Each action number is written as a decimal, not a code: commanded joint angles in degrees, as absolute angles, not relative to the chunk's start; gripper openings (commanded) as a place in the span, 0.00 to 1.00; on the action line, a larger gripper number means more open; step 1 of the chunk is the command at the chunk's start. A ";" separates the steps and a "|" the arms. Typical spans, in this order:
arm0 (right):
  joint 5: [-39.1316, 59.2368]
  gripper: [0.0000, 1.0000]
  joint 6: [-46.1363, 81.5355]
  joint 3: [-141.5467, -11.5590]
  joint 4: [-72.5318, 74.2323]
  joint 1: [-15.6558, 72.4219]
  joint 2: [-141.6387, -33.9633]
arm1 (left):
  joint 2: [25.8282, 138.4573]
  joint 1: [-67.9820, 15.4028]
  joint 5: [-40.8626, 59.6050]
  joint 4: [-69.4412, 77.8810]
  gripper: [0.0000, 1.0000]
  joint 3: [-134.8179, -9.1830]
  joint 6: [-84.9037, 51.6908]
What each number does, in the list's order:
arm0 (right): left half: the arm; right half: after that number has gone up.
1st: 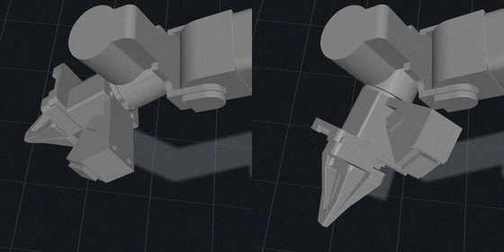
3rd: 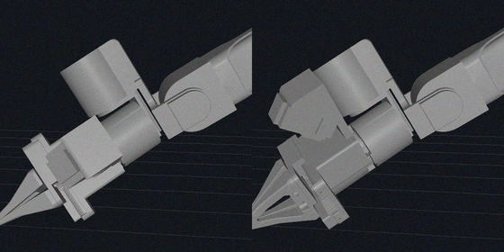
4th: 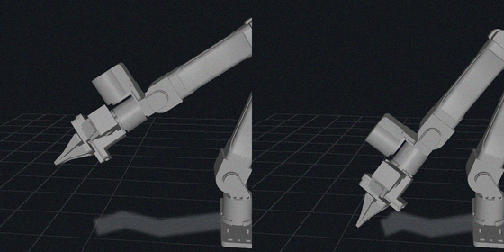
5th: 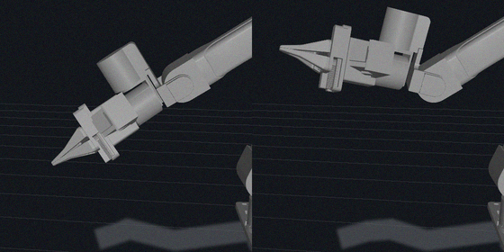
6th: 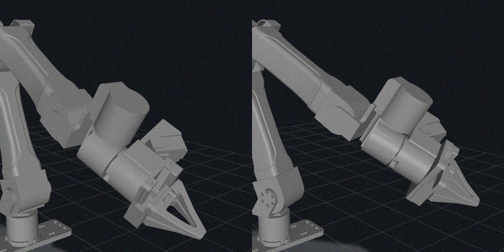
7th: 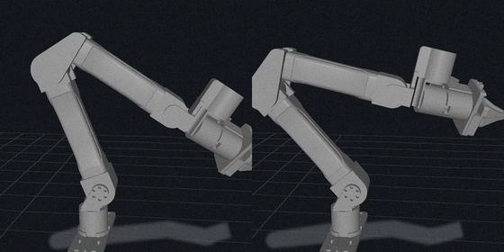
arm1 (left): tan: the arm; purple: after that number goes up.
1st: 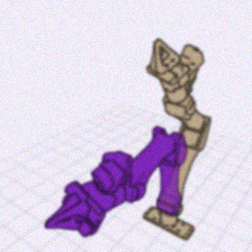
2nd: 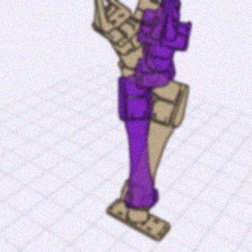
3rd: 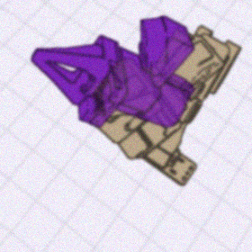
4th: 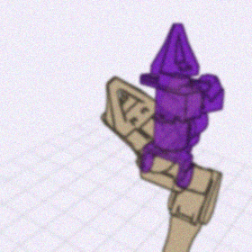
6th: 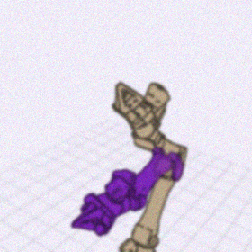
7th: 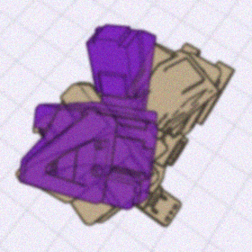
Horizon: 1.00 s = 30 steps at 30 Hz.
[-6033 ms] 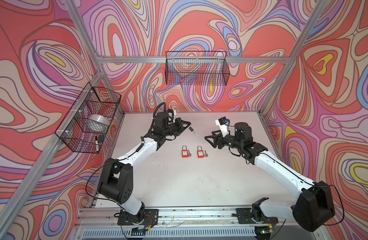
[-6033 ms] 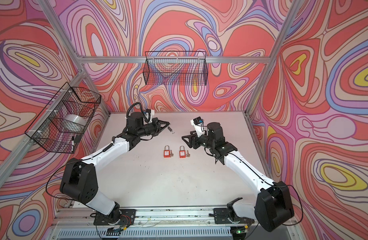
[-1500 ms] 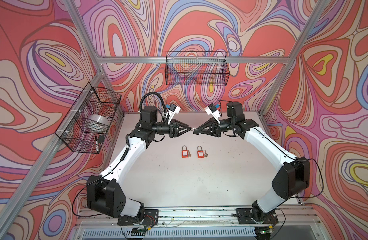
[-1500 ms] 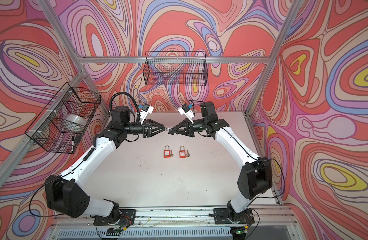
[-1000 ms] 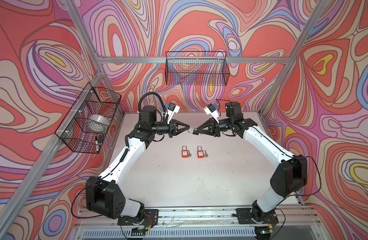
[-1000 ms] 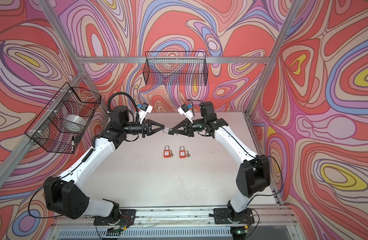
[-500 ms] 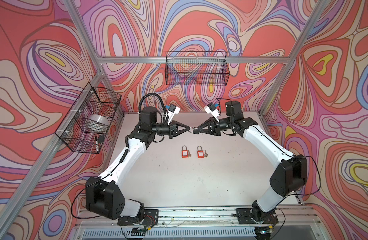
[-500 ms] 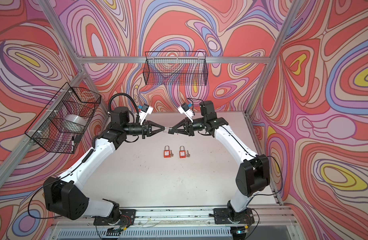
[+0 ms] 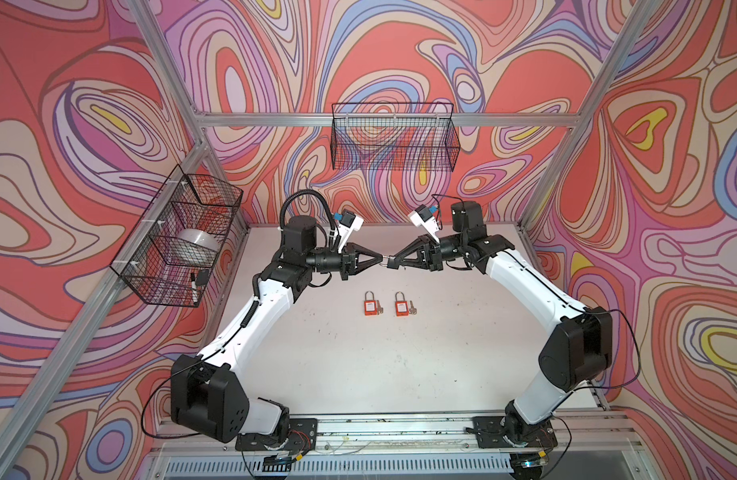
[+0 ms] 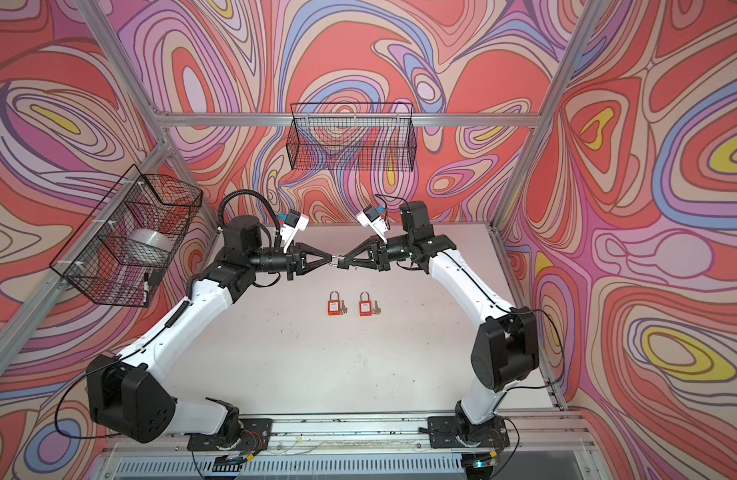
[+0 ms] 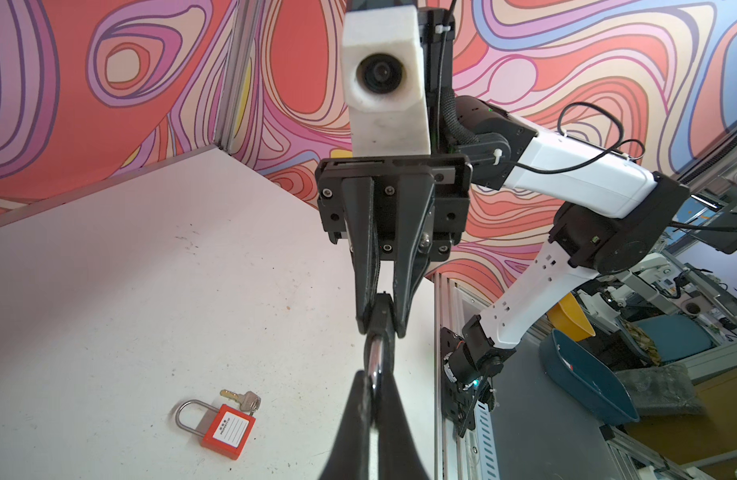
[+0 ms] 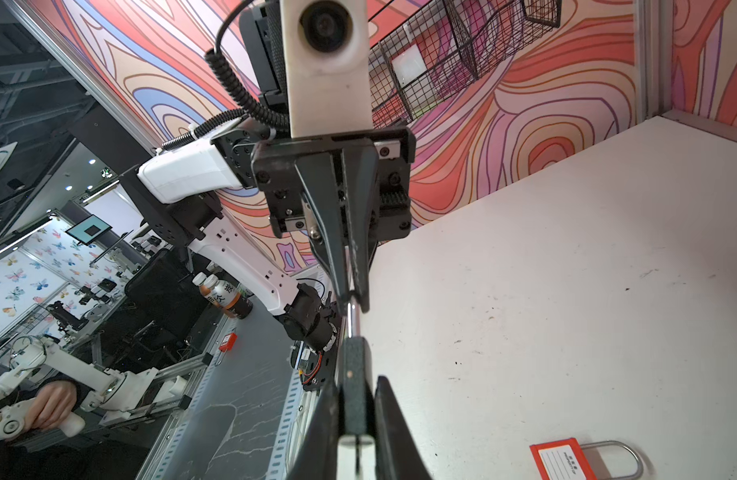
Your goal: Lock with the key
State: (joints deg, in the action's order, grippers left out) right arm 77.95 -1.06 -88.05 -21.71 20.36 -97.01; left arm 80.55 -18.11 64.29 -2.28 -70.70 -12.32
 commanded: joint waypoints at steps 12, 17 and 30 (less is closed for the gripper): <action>78.19 0.00 3.41 -87.85 -13.40 22.67 -97.75 | 82.63 -23.49 64.68 -0.13 0.00 -71.89 -11.33; 76.55 0.00 4.92 -87.85 -9.79 25.30 -98.49 | 86.50 -28.18 65.35 6.57 0.00 -71.48 -16.39; 71.98 0.00 -7.86 -87.82 -25.34 20.49 -95.50 | 81.76 -21.65 63.53 12.49 0.14 -67.72 -22.32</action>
